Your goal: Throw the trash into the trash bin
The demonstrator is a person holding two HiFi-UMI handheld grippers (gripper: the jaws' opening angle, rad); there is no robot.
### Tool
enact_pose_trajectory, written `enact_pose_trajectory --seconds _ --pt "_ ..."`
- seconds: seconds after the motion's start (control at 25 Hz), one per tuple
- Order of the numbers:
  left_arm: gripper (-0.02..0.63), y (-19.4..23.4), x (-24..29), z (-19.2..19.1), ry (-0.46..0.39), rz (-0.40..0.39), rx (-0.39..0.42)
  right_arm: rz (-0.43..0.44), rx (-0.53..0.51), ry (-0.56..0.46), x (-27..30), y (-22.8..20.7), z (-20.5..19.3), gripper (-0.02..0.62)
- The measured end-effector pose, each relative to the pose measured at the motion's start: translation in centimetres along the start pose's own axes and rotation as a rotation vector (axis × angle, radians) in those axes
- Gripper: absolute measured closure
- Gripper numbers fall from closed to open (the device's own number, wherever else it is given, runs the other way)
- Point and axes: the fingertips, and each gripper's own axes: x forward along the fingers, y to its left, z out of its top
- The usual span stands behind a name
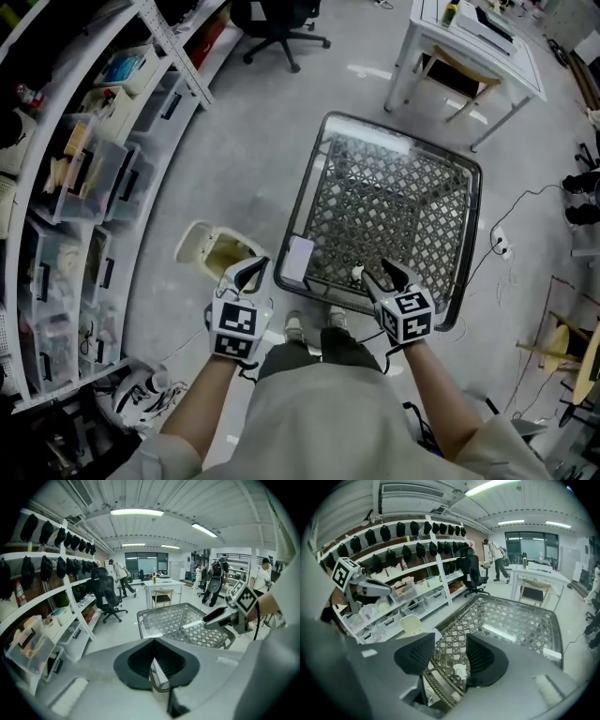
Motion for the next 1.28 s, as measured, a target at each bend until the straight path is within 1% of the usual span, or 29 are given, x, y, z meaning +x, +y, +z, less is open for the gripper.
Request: enact_pose_trajectory --seconds 0.2,0.52,0.68,0.76,0.84,0.96,1.08,1.2,1.28 --pt "0.603 -0.5 2.0 -3.4 0.079 0.018 -0.080 0.016 0.036 0.086 4.2 -1.5 -3.9 0.380" --pt "0.603 -1.6 3.8 -9.8 0.193 0.034 -0.156 0.031 0.004 0.242 9.6 -2.7 -10.0 0.391" --pt "0.603 -2.2 4.4 -12.1 0.228 0.027 -0.203 0.028 -0.007 0.334 11.1 -2.9 -12.6 0.405" --pt "0.603 -2.5 4.5 -12.7 0.236 0.022 -0.208 0.024 -0.007 0.366 11.6 -3.0 -13.7 0.422" --pt "0.603 -2.7 4.6 -13.3 0.241 0.018 -0.212 0.023 -0.003 0.379 11.8 -3.0 -14.4 0.454" --pt "0.603 -2.8 4.4 -14.0 0.244 0.018 -0.219 0.022 -0.012 0.370 11.8 -3.0 -14.5 0.479" --pt "0.603 -2.6 4.1 -14.1 0.232 0.028 -0.228 0.014 -0.005 0.338 11.3 -3.4 -13.2 0.495" --pt "0.603 -1.7 3.0 -13.8 0.209 0.059 -0.239 0.030 -0.013 0.277 10.6 -2.7 -9.9 0.499" --pt "0.603 -0.4 1.8 -13.7 0.192 0.095 -0.252 0.067 -0.027 0.227 10.5 -1.2 -6.9 0.499"
